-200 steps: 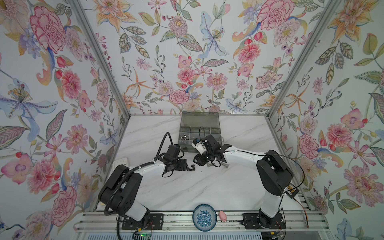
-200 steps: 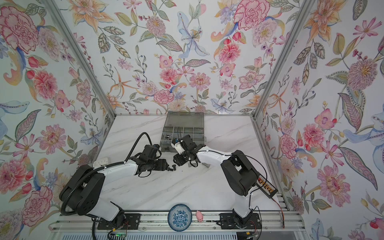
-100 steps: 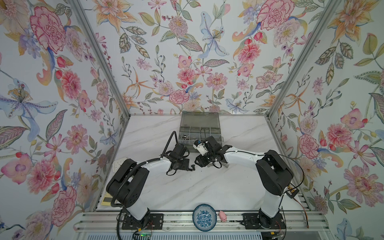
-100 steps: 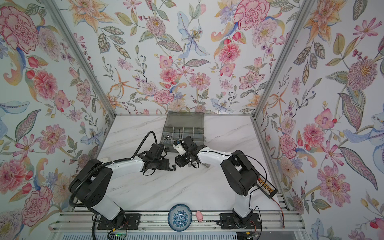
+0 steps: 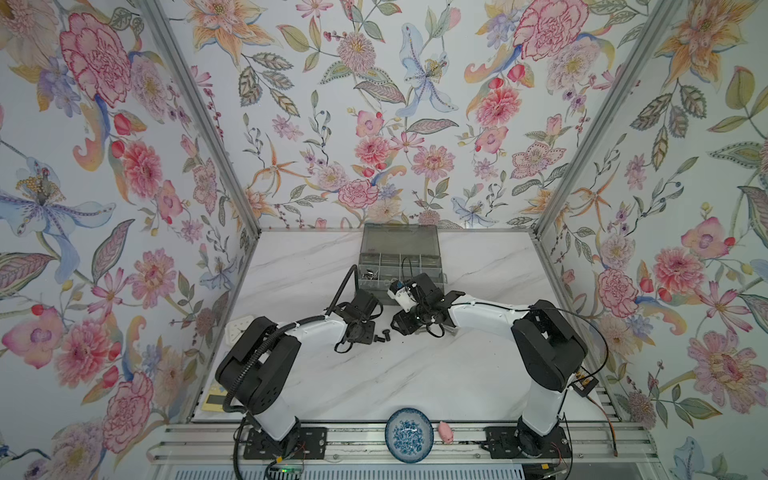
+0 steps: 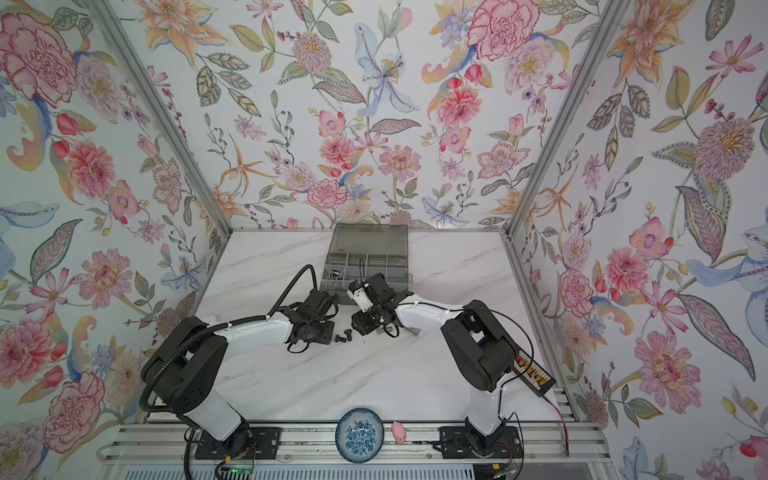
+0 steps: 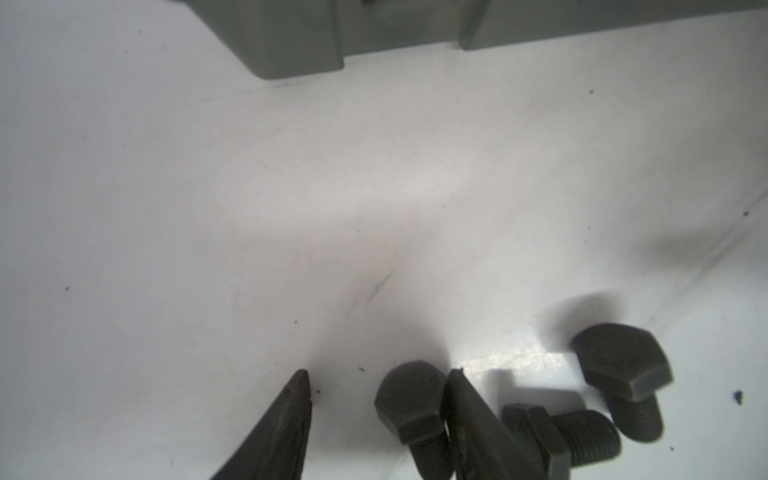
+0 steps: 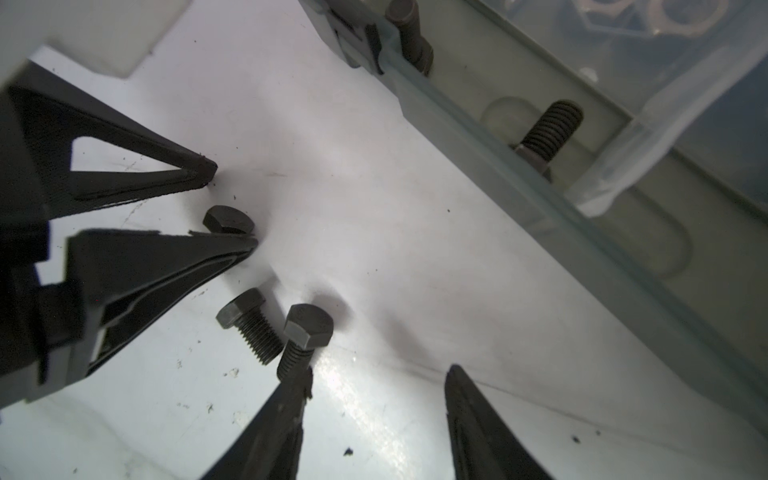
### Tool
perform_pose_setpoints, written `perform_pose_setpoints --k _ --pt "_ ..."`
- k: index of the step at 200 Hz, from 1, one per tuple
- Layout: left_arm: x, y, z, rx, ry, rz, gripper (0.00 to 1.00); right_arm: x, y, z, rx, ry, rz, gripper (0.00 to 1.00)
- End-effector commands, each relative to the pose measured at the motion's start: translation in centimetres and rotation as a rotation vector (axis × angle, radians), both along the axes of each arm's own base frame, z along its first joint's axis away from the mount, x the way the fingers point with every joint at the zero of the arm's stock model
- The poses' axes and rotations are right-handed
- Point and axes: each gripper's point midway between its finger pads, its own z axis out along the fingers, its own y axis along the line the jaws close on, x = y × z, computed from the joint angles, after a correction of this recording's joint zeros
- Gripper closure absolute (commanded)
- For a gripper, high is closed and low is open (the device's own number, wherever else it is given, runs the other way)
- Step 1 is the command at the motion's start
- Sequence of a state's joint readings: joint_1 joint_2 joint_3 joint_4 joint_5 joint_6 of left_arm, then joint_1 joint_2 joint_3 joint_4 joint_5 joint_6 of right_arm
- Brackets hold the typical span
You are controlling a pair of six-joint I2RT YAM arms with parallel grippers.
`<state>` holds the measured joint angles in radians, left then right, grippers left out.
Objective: Sort the screws and nuts into containers
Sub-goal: 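Lower the left gripper around another black hex bolt and close it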
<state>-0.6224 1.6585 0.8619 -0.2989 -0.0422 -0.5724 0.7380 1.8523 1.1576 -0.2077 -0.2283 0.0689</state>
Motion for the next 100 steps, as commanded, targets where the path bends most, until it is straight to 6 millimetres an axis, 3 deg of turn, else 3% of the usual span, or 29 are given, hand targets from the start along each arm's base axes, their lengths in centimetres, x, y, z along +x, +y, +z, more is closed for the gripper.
perform_pose_setpoints --k 1,100 --pt "-0.91 0.60 -0.16 0.035 0.022 0.008 0.54 0.09 -0.31 0.48 0.013 -0.003 -0.019 0.45" --pt "-1.69 0.58 -0.24 0.031 0.037 0.008 0.65 0.03 -0.36 0.39 0.013 -0.003 -0.019 0.44"
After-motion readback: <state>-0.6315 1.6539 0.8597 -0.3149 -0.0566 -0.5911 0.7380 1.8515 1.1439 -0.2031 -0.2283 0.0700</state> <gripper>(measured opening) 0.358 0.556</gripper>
